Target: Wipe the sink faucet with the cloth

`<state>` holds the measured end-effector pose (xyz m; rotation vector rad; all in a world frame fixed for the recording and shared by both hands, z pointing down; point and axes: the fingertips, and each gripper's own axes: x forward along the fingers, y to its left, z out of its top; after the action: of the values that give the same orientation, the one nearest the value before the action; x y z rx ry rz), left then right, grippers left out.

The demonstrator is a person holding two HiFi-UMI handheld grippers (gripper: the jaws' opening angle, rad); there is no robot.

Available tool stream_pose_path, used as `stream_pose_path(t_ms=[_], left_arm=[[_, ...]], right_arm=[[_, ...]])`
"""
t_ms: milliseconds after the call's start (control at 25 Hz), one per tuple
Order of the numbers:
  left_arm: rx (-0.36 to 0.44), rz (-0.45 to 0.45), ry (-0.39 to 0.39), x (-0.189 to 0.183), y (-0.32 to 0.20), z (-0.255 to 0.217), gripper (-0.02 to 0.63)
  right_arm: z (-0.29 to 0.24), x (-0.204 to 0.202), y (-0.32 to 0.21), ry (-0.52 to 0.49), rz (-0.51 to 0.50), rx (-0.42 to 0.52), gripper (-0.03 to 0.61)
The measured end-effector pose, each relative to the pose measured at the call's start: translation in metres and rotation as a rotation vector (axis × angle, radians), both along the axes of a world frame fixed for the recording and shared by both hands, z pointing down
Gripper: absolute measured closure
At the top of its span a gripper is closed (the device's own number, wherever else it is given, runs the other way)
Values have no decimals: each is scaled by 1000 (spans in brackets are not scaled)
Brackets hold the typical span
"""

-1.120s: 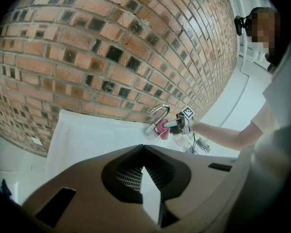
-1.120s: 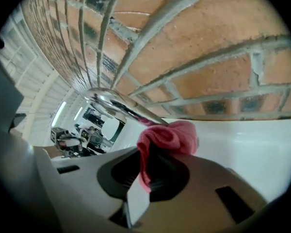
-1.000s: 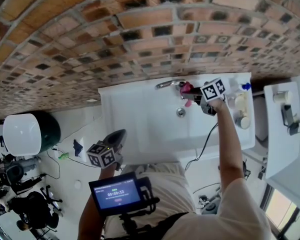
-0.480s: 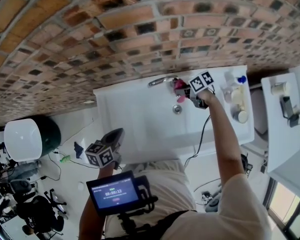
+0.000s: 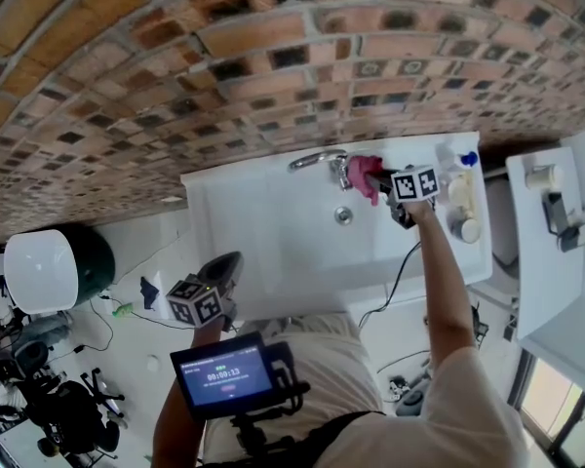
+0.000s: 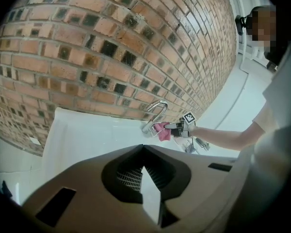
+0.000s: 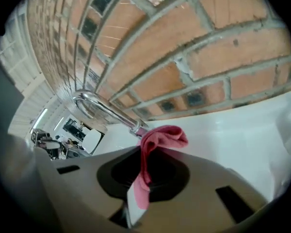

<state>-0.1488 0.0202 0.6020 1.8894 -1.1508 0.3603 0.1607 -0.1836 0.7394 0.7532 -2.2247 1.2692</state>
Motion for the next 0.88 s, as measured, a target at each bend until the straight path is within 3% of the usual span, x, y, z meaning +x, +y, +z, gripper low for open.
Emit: stream_pose_path(t_ms=[240, 440, 720, 880], left_arm=[[3, 1, -3, 1, -1, -2, 617], [5, -7, -8, -2, -2, -4, 617], [-4, -23, 2, -5, 0, 2, 617], [-9, -24, 7, -8, -1, 4, 617]], right_arm=[[9, -13, -24, 168, -21, 186, 538], [4, -38, -48, 189, -25, 273, 538], [-12, -47, -54, 45, -40, 275, 538], [-40, -50, -39, -130, -27, 258, 540]])
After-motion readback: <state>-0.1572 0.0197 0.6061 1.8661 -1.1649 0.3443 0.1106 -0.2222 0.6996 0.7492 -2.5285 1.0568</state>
